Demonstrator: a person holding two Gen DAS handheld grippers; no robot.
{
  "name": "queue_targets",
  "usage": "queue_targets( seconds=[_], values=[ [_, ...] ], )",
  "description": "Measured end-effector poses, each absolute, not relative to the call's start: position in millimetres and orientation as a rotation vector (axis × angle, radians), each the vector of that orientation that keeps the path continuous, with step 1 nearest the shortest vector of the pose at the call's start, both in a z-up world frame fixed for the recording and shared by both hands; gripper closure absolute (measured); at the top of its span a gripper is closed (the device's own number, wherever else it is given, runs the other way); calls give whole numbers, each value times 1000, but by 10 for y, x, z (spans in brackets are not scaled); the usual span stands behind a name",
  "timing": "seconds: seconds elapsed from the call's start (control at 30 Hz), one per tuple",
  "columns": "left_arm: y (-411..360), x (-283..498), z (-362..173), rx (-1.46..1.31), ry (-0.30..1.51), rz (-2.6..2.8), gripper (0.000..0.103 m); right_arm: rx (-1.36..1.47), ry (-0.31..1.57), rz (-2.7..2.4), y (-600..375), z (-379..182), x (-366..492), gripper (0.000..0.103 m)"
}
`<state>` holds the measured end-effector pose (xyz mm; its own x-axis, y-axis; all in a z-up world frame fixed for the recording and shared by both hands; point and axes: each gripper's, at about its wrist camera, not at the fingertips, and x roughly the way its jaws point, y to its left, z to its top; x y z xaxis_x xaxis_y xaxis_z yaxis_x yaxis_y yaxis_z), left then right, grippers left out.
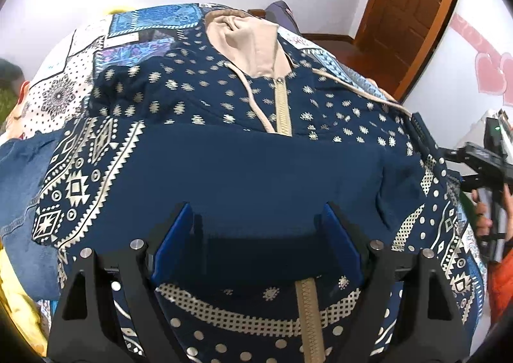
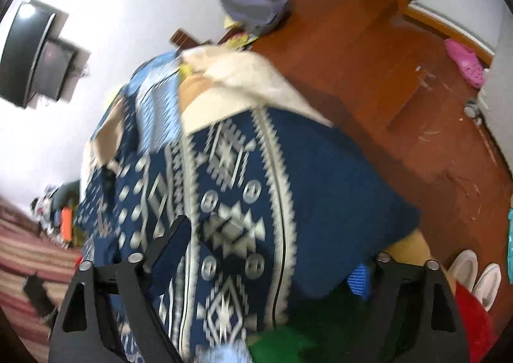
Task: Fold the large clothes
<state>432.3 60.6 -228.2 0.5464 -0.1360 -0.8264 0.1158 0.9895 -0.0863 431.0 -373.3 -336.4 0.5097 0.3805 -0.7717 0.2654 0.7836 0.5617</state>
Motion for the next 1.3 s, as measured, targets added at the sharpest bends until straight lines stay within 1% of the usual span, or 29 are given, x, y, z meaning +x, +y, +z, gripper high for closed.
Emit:
queue_targets(
  seconds=[0.03,0.1,0.17,0.27,0.4,0.53,0.6,0.67,0.73,0.8,0.93,1.03,1.13,1.17,1.23,1.27,1.3],
  values=[
    [627,4313,-2269,-26,978,-145,21,680,1049,37,-3717,-3356,4345,42],
    [686,4282,-2232,-27,970,-132,21,650,1042,2,-3696,-3316,4408,85],
    [738,4246,-2199,-33,963,-124,21,665,1013,24,-3703,-3235,4399,92],
    [810,4187,-2138,-41,947,-112,21,658,930,53,-3671,-2927,4316,94],
    [912,4101,-2060,-66,929,-101,21,593,820,134,-3438,-2306,4185,94],
    [1012,3979,-1965,-100,905,-101,21,463,718,235,-2930,-1613,4047,95],
    [1069,3908,-1914,-105,889,-99,21,409,697,274,-2618,-1391,4004,95],
    [1140,3841,-1870,-111,878,-93,21,373,701,326,-2280,-1295,4010,95],
    [1219,3783,-1840,-122,871,-84,21,326,735,345,-1897,-1343,4058,94],
    [1317,3704,-1813,-141,864,-76,21,287,799,347,-1519,-1543,4117,94],
    [1530,3510,-1767,-176,850,-64,21,288,1016,330,-941,-2268,4219,94],
    [1656,3385,-1750,-182,843,-51,21,200,1169,212,-613,-2800,4148,94],
    [1776,3237,-1742,-192,839,-44,21,159,1086,137,-526,-2858,3903,93],
    [1804,3196,-1741,-194,838,-43,21,160,1088,112,-497,-2858,3848,91],
    [1836,3136,-1759,-192,839,-37,21,189,1104,91,-462,-2851,3769,77],
    [1840,3102,-1767,-187,839,-33,21,211,1119,110,-453,-2848,3748,49],
    [1840,3069,-1772,-183,840,-32,21,250,1144,155,-436,-2845,3729,14]
  ],
)
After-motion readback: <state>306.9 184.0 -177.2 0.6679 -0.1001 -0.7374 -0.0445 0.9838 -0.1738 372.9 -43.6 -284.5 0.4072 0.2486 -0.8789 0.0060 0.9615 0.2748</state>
